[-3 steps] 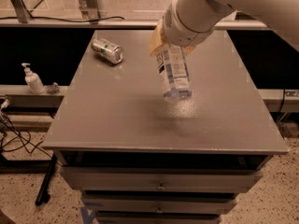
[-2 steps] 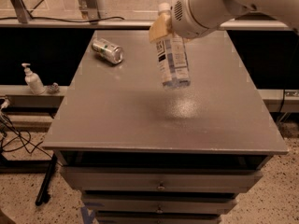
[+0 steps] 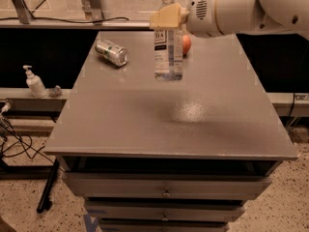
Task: Place blue plastic bottle upright
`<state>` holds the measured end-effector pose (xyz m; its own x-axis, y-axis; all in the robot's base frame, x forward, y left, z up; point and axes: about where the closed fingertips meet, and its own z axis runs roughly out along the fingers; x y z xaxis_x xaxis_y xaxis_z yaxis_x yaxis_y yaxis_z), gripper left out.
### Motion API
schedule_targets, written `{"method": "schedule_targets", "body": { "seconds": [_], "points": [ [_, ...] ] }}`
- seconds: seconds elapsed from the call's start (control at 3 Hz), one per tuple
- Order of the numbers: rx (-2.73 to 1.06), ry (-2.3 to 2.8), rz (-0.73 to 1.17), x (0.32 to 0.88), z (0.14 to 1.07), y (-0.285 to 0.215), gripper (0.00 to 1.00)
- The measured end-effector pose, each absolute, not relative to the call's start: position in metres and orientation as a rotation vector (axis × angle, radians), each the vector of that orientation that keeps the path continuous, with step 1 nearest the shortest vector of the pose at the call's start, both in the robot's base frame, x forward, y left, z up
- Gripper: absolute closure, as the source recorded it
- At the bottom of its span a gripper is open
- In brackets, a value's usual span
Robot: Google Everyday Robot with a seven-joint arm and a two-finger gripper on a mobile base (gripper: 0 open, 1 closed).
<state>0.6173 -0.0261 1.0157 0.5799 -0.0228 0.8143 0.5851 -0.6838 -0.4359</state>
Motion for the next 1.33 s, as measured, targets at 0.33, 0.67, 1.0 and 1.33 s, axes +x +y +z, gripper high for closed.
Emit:
{"method": "schedule_targets", "body": {
  "seconds": [0.33, 0.67, 1.0, 1.33],
  "points": [
    [-2.06, -0.54, -1.12, 0.614, 1.017, -0.013, 1.0],
    [-2.043, -0.567, -1.16, 0.609, 1.016, -0.022, 1.0],
    [-1.959, -0.629, -1.265, 0.601, 1.017, -0.033, 1.0],
    [-1.847, -0.75, -1.368, 0.594, 1.024, -0.041, 1.0]
  ]
}}
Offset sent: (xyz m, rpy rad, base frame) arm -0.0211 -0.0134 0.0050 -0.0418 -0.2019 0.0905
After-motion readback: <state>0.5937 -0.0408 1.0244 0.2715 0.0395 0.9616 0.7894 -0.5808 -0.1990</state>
